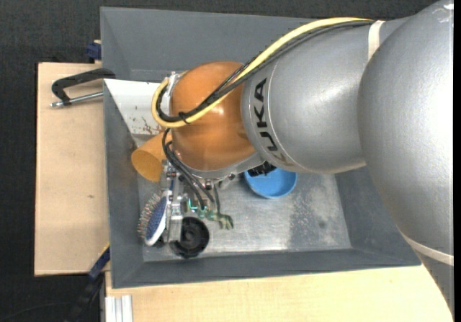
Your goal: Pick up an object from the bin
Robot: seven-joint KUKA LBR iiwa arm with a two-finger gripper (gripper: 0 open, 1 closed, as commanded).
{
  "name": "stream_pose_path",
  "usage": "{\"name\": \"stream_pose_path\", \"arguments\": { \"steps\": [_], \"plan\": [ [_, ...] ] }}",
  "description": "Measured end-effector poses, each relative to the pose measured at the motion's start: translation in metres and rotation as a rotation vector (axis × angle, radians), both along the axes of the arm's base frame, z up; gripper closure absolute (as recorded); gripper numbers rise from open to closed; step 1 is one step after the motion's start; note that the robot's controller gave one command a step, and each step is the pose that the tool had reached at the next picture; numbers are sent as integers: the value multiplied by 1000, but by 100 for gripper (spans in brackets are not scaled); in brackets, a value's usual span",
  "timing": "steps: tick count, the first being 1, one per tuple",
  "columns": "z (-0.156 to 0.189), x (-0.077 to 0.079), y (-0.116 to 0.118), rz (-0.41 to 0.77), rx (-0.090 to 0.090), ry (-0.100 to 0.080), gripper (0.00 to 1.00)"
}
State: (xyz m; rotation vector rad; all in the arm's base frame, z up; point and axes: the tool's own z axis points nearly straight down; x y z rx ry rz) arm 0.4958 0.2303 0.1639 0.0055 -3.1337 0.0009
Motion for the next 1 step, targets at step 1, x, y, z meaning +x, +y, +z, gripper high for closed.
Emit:
{"name": "stream_pose_path", "arguments": {
  "steps": [1],
  "plan": [
    [-87, 12, -12, 317, 8, -26, 0]
  ]
}}
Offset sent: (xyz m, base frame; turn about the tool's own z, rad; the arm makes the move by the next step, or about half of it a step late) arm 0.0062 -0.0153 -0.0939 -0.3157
